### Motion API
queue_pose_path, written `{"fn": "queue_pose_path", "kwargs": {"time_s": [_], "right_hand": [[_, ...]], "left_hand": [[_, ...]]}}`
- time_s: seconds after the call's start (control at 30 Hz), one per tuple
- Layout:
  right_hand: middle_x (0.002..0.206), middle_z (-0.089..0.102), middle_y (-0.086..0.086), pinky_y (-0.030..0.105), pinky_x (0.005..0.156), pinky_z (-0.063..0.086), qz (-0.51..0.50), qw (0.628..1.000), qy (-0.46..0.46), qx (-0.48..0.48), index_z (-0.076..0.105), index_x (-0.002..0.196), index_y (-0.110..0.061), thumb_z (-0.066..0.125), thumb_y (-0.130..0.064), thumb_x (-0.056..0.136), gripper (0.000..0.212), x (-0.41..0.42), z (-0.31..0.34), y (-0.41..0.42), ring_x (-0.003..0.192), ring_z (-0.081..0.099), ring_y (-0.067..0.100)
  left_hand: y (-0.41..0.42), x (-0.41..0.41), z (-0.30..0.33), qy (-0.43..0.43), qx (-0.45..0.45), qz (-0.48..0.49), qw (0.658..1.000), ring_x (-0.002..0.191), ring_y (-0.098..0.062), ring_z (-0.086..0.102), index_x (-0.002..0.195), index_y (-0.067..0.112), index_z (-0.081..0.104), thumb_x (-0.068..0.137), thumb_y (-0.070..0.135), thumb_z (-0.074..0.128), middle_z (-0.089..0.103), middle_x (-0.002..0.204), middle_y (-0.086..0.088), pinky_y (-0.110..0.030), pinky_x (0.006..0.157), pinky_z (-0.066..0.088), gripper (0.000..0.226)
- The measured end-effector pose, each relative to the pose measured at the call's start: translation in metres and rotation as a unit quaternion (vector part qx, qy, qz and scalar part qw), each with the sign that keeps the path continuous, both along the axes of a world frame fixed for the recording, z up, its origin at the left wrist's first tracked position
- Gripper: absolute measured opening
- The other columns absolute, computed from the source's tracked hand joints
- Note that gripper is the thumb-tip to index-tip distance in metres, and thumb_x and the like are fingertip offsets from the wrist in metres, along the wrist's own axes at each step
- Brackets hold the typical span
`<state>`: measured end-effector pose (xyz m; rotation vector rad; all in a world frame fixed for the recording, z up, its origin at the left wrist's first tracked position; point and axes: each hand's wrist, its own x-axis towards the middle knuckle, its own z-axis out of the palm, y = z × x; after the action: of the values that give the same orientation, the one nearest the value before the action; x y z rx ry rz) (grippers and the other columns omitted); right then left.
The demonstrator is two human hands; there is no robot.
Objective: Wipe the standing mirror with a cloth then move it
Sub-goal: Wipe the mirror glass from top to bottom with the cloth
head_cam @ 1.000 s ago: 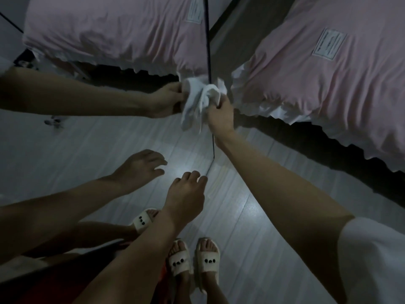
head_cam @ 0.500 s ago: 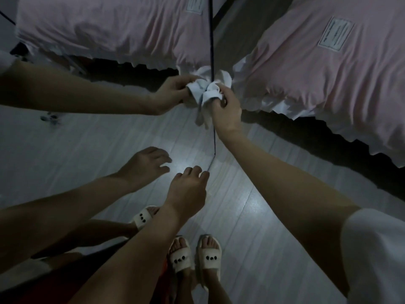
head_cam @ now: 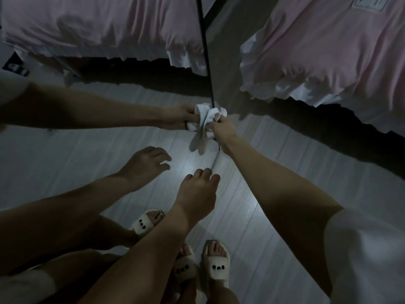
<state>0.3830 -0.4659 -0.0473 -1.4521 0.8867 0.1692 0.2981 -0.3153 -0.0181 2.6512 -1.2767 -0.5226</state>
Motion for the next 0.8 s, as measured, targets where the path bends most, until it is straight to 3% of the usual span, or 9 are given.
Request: {"fn": "queue_pose_path", "kwargs": {"time_s": [0.07, 0.17, 0.23, 0.4, 0.53, 0.63, 0.7, 0.77, 0.8], "right_hand": [[0.084, 0.053, 0.012, 0.024, 0.054, 0.051, -0.016, 0.996, 0.047, 0.071, 0.046, 0.114, -0.008, 0.05, 0.003, 0.086, 0.03, -0.002, -0.009, 0.002, 0.07, 0.054, 0.021], [0.11, 0.059, 0.019, 0.039, 0.084, 0.055, 0.025, 0.988, 0.151, 0.026, 0.051, 0.121, 0.004, 0.055, -0.008, 0.089, 0.034, -0.016, -0.013, 0.009, 0.096, 0.062, 0.029], [0.118, 0.058, 0.018, 0.04, 0.089, 0.053, 0.046, 0.984, 0.165, -0.049, 0.05, 0.124, 0.002, 0.051, -0.016, 0.092, 0.037, -0.028, -0.001, 0.014, 0.103, 0.06, 0.031], [0.106, 0.057, 0.008, 0.025, 0.075, 0.044, -0.004, 0.973, -0.019, -0.229, 0.053, 0.114, -0.007, 0.053, -0.013, 0.089, 0.026, -0.043, 0.057, 0.013, 0.094, 0.054, 0.019], [0.107, 0.058, 0.008, 0.023, 0.072, 0.047, -0.042, 0.962, -0.142, -0.23, 0.055, 0.111, -0.013, 0.054, -0.013, 0.087, 0.024, -0.021, 0.076, 0.02, 0.089, 0.055, 0.016], [0.11, 0.054, 0.007, 0.01, 0.068, 0.047, 0.037, 0.98, -0.074, -0.183, 0.044, 0.126, -0.01, 0.051, -0.011, 0.09, 0.037, -0.023, 0.059, 0.022, 0.083, 0.054, 0.012], [0.115, 0.055, 0.011, 0.019, 0.08, 0.05, 0.14, 0.976, 0.013, -0.164, 0.045, 0.126, -0.008, 0.05, -0.012, 0.092, 0.035, -0.037, 0.042, 0.024, 0.091, 0.056, 0.019], [0.113, 0.057, 0.014, 0.035, 0.085, 0.048, 0.147, 0.974, 0.034, -0.169, 0.053, 0.117, -0.007, 0.05, -0.012, 0.091, 0.027, -0.053, 0.037, 0.03, 0.096, 0.053, 0.023], [0.107, 0.058, 0.013, 0.033, 0.081, 0.047, 0.128, 0.977, 0.021, -0.172, 0.056, 0.114, -0.006, 0.051, -0.011, 0.09, 0.025, -0.056, 0.039, 0.03, 0.094, 0.052, 0.021]], "left_hand": [[0.001, 0.0, -0.006, 0.004, 0.012, -0.01, 1.0, 0.065, -0.027, 0.063, 0.085, 0.006, 0.067, 0.055, 0.007, 0.075, 0.066, 0.081, -0.012, -0.032, 0.05, 0.049, 0.03], [0.008, 0.001, -0.008, 0.004, 0.033, -0.024, 0.999, 0.063, -0.027, 0.063, 0.081, 0.006, 0.068, 0.052, 0.008, 0.076, 0.066, 0.076, -0.011, -0.031, 0.048, 0.05, 0.03], [0.012, -0.001, -0.005, 0.008, 0.048, -0.024, 0.998, 0.064, -0.028, 0.063, 0.081, 0.005, 0.068, 0.051, 0.007, 0.077, 0.065, 0.075, -0.012, -0.032, 0.048, 0.051, 0.032], [0.013, -0.006, 0.019, 0.024, 0.069, -0.016, 0.997, 0.105, -0.033, 0.053, 0.118, 0.001, 0.055, 0.082, 0.006, 0.051, 0.056, 0.112, -0.016, -0.038, 0.08, 0.044, 0.037], [0.018, -0.009, 0.032, 0.02, 0.054, -0.039, 0.998, 0.063, -0.026, 0.063, 0.081, 0.006, 0.069, 0.05, 0.008, 0.076, 0.066, 0.074, -0.011, -0.029, 0.049, 0.048, 0.031], [0.024, -0.008, 0.029, 0.015, 0.049, -0.028, 0.998, 0.059, -0.023, 0.061, 0.077, 0.008, 0.069, 0.047, 0.01, 0.077, 0.065, 0.07, -0.007, -0.027, 0.047, 0.047, 0.031], [0.028, -0.009, 0.031, 0.024, 0.062, -0.027, 0.997, 0.076, -0.029, 0.063, 0.092, 0.005, 0.067, 0.06, 0.009, 0.071, 0.065, 0.085, -0.012, -0.034, 0.058, 0.05, 0.032], [0.029, -0.01, 0.033, 0.036, 0.079, -0.01, 0.996, 0.106, -0.033, 0.053, 0.118, 0.005, 0.055, 0.082, 0.009, 0.052, 0.056, 0.114, -0.015, -0.039, 0.081, 0.045, 0.037], [0.029, -0.011, 0.034, 0.045, 0.092, 0.0, 0.995, 0.115, -0.031, 0.047, 0.126, 0.006, 0.048, 0.087, 0.01, 0.044, 0.05, 0.124, -0.013, -0.039, 0.088, 0.041, 0.039]]}}
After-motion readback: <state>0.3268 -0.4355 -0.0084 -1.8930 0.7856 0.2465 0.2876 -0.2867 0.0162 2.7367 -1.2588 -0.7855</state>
